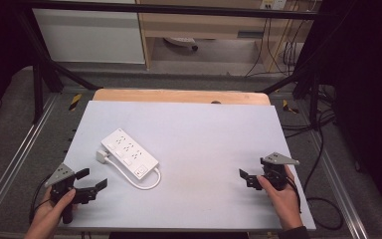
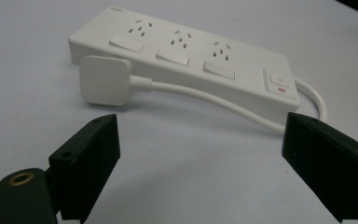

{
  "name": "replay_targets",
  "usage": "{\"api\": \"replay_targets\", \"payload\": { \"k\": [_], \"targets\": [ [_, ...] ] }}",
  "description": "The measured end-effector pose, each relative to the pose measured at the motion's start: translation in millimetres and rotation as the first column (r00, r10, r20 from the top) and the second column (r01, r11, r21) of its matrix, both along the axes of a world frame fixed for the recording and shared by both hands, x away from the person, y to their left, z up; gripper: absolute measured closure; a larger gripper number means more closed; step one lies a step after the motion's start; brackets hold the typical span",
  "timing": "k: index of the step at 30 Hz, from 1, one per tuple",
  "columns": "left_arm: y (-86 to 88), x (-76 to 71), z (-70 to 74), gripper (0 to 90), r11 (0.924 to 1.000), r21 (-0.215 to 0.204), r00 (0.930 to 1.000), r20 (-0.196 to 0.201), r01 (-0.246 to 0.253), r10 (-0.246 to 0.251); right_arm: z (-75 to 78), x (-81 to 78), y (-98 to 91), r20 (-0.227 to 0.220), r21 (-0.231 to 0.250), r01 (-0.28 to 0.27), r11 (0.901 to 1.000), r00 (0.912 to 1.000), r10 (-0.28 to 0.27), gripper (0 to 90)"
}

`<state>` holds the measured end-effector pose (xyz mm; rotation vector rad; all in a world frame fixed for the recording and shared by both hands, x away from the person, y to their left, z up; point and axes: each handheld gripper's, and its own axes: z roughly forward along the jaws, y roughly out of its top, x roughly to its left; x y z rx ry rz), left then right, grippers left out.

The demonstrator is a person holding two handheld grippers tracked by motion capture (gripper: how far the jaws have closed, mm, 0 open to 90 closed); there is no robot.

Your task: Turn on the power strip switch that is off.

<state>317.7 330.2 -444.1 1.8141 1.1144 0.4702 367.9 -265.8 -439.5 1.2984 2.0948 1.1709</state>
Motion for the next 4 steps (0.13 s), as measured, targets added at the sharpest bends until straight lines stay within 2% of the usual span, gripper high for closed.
{"api": "replay_targets", "payload": {
  "k": [4],
  "targets": [
    [-2.6,-3.4,-1.4,11.0,0.9999,0.009,0.9999,0.0,0.01,-0.01,-6.1,1.3,3.7,-0.035,-0.034,-0.006,0.9994,0.9994,0.005,3.5]
  ]
}}
